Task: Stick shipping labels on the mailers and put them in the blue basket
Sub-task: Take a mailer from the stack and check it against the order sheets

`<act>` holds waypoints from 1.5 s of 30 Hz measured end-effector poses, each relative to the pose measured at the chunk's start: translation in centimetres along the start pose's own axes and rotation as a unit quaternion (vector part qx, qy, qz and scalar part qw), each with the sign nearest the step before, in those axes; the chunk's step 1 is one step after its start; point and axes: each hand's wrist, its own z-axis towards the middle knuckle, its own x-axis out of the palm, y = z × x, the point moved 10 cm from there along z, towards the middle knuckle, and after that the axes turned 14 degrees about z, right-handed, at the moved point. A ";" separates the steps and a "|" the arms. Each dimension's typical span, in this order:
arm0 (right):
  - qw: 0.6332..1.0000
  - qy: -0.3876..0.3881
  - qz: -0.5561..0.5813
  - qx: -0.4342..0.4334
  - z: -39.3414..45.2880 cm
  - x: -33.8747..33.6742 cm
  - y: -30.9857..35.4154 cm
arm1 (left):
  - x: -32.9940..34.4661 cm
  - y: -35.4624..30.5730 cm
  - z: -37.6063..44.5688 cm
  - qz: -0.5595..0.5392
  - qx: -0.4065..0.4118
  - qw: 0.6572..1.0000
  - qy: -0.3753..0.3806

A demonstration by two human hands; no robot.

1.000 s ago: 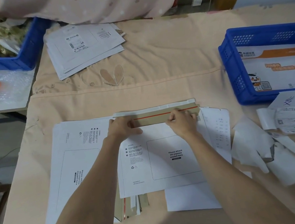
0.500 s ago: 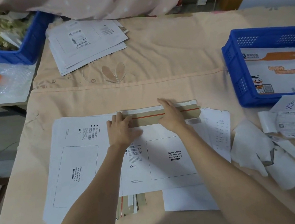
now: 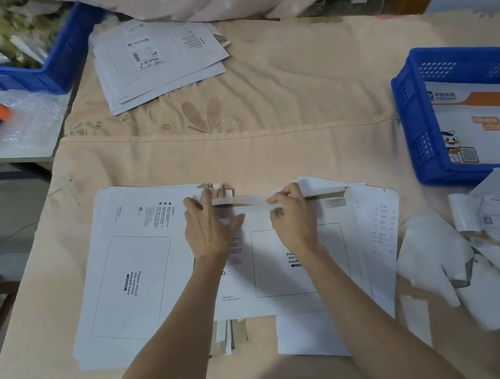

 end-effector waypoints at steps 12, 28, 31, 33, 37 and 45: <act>0.982 0.084 -0.131 -0.111 -1.9 4.4 4.4 | 0.5 1.3 -2.6 0.100 0.116 0.978 -0.139; 0.954 0.262 -0.141 -0.035 -3.1 10.3 3.4 | 0.4 1.5 -1.7 0.100 0.085 0.989 -0.062; 0.975 0.132 0.174 0.040 -0.2 5.6 3.5 | -1.4 1.2 0.0 0.097 0.028 0.994 -0.050; 0.973 -0.055 0.216 0.059 0.5 -0.3 1.9 | -2.0 -0.7 0.5 0.078 0.034 0.995 -0.052; 0.968 -0.217 0.023 0.121 -2.3 -7.7 -2.8 | -1.9 -9.8 -2.6 -0.009 0.249 0.967 -0.060; 0.979 -0.151 -0.055 0.125 -4.2 -7.6 -7.4 | 3.3 -19.3 -8.4 0.123 0.399 0.905 0.078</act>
